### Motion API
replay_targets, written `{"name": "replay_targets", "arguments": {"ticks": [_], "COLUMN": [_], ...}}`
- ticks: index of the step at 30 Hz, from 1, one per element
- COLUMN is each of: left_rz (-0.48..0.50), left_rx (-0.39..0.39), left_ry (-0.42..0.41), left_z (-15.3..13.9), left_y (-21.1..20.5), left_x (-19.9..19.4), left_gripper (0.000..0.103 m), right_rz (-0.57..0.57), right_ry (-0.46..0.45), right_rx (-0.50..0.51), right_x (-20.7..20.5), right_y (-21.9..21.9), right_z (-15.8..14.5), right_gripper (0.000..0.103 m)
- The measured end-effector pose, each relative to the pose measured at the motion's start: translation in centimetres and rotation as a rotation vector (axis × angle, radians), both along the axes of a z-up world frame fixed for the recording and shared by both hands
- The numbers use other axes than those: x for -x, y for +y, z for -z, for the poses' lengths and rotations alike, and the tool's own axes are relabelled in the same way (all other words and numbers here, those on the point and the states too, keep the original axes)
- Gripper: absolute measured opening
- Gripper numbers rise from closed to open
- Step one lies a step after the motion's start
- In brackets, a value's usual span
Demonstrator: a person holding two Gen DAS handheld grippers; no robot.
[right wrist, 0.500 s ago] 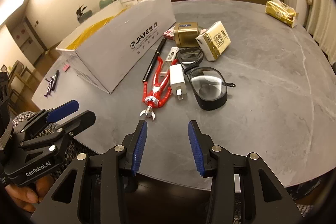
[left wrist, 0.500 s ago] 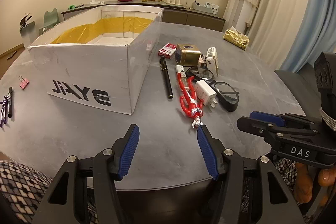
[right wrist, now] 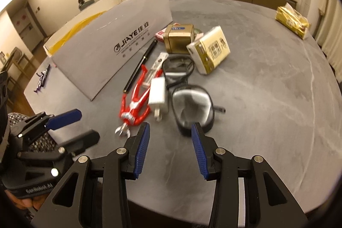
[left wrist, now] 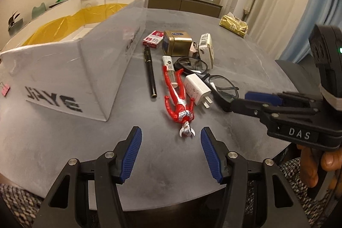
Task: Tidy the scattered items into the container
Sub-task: 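Grasp the red action figure with the left tool while the right tool grasps the black goggles, then lift and carry the figure and goggles over the white box with both tools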
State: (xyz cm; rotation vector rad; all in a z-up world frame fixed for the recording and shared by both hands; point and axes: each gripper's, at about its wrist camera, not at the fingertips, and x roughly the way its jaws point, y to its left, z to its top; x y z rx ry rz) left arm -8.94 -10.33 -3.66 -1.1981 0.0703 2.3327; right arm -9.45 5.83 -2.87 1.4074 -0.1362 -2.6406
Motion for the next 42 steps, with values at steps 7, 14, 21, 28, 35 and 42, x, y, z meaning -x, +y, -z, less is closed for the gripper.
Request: {"name": "replay_targets", "arguments": {"ticks": [7, 14, 21, 28, 35, 42], "left_rz": [0.009, 0.012, 0.018, 0.0, -0.059, -0.074], "left_rx": [0.023, 0.051, 0.058, 0.037, 0.043, 0.018], "left_ry": [-0.013, -0.04, -0.002, 0.009, 0.07, 0.109], "left_z": [0.7, 3.0, 3.5, 3.4, 1.1, -0.4], "left_y": [2.7, 4.4, 3.8, 3.9, 3.6, 4.0], "left_x": [2.7, 5.0, 6.3, 5.5, 3.8, 2.4], "left_gripper": [0.059, 0.059, 0.052, 0.046, 0.046, 0.046], "right_rz": [-0.047, -0.161, -0.191, -0.186, -0.178, -0.094], "right_ry": [-0.03, -0.047, -0.088, -0.084, -0.058, -0.064], "right_rx": [-0.009, -0.078, -0.045, -0.017, 0.079, 0.25], "right_x": [3.3, 6.5, 8.1, 6.3, 4.7, 4.1], "right_y": [0.8, 0.9, 1.7, 2.7, 3.5, 5.8], "right_z": [0.8, 2.4, 4.1, 4.1, 2.9, 2.2], "right_gripper": [0.048, 0.056, 0.055, 0.053, 0.053, 0.053]}}
